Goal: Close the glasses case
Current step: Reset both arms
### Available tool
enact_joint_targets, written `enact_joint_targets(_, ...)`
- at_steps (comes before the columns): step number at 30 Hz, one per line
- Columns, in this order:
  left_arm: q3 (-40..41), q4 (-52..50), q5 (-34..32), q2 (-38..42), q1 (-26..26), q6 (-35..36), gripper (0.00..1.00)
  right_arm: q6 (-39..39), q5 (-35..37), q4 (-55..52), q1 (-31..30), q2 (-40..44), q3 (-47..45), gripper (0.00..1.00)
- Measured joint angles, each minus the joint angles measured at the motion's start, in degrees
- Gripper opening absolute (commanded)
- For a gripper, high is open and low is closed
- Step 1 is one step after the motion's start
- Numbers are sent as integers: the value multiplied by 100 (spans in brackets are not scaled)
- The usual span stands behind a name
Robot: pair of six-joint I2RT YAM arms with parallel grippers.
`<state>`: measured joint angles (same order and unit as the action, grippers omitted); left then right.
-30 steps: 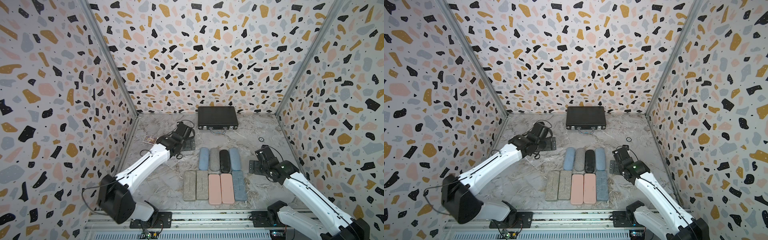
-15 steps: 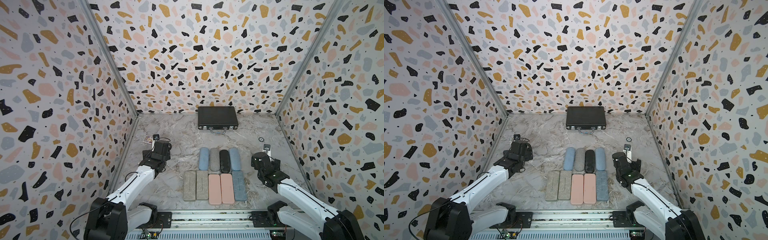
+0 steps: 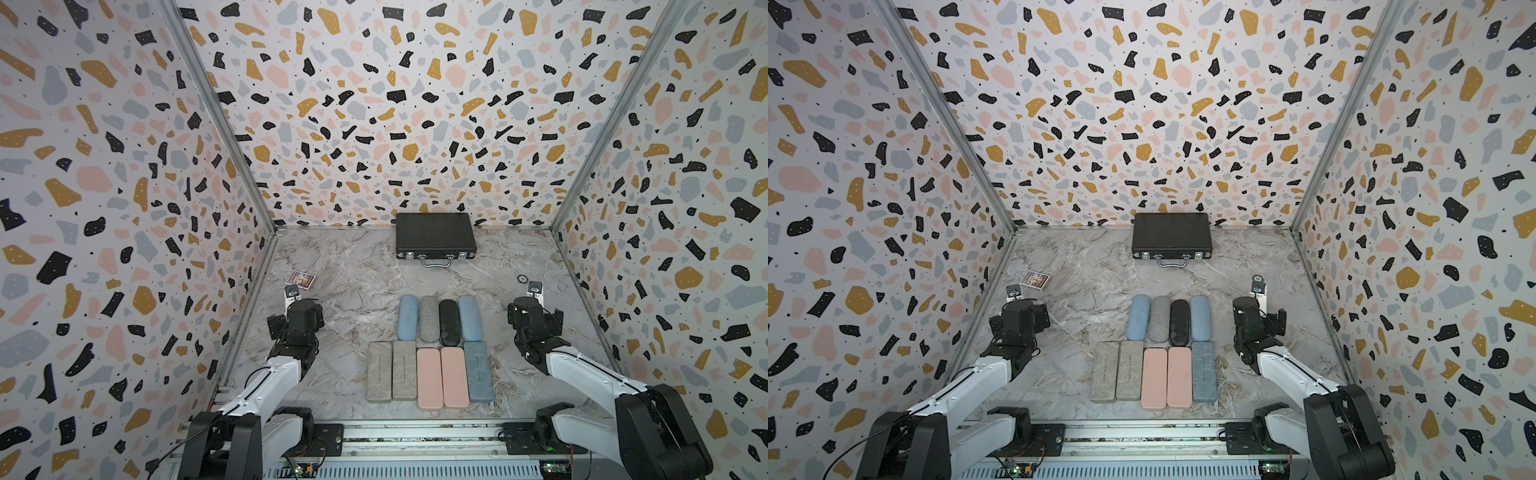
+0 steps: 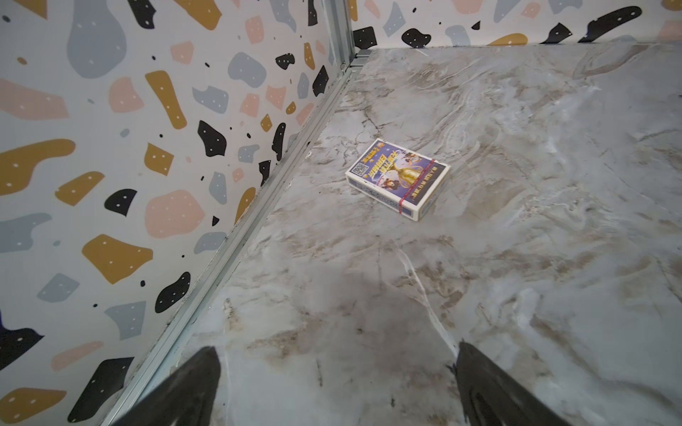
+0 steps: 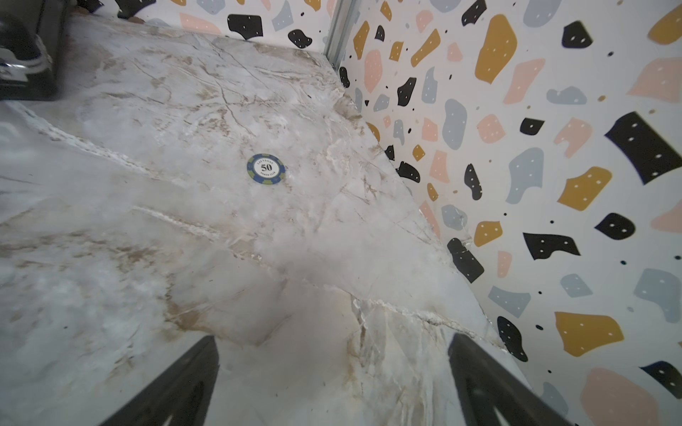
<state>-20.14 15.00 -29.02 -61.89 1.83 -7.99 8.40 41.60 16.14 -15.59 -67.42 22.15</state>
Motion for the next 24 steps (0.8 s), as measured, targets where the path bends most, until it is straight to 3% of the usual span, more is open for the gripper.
enact_joint_targets(8,179,973,754,-326,-457,-15,99,-444,-428,1161,273,-1062,15,100)
enact_joint_targets(16,-166,1381,1685,-1665,-706,-15,99,-708,-833,2236,656,-1742,181,100)
enact_joint_targets(24,-116,2361,2455,-2144,-708,149,99,-643,-1325,2295,1023,-1856,243,100)
